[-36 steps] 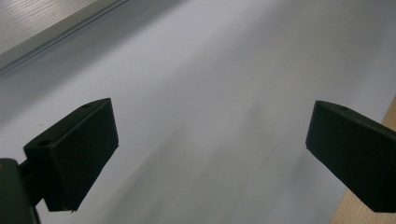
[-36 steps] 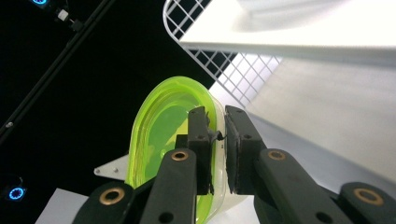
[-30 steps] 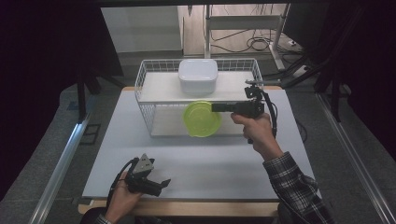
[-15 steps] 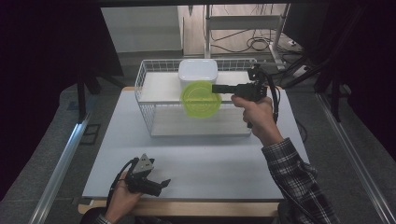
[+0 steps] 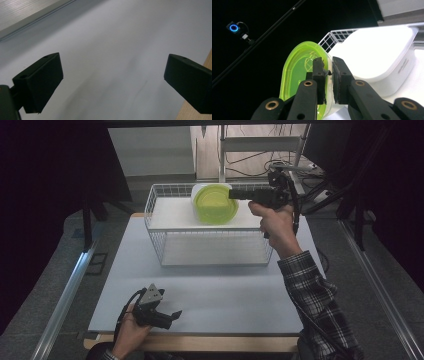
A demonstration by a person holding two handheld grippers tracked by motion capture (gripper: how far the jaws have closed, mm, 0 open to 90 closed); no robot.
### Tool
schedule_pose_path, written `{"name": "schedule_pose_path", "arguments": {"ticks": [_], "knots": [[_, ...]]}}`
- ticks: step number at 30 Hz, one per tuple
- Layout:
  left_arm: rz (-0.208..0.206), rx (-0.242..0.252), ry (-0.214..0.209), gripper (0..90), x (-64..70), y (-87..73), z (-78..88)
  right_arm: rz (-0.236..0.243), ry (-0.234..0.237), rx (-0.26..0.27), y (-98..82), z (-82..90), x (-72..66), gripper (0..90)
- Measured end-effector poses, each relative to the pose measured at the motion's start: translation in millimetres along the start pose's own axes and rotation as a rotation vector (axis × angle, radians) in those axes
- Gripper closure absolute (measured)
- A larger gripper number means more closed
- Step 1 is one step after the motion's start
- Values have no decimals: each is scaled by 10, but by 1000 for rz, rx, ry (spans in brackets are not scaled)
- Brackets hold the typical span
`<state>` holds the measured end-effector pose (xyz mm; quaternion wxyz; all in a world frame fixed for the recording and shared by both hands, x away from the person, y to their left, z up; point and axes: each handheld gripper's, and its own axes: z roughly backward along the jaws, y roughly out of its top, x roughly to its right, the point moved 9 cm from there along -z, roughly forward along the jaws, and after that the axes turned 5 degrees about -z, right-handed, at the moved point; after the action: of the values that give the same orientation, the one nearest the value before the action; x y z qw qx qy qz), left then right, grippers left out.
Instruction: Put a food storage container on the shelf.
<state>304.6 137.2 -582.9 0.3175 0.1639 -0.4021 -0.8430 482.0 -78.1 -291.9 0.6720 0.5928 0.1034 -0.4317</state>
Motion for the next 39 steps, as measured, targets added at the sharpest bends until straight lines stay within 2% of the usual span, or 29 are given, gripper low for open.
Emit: {"name": "schedule_pose_path", "arguments": {"ticks": [7,18,28,31,34,39], "knots": [[3,1,-3,19,7,3,2,6,-27,37,195,-34,8,817],[-5,-9,-10,19,14,-7,-4,6,-87,75,417,-224,35,817],[-9,-12,-14,19,26,-10,-10,-8,-147,96,526,-360,172,816],[-11,-14,-14,19,28,-12,-13,-2,-182,97,528,-389,224,815],[-11,-15,-16,19,32,-13,-16,4,-195,100,534,-406,226,808],[-16,-19,-18,19,38,-15,-26,51,-305,103,553,-441,261,763]]}}
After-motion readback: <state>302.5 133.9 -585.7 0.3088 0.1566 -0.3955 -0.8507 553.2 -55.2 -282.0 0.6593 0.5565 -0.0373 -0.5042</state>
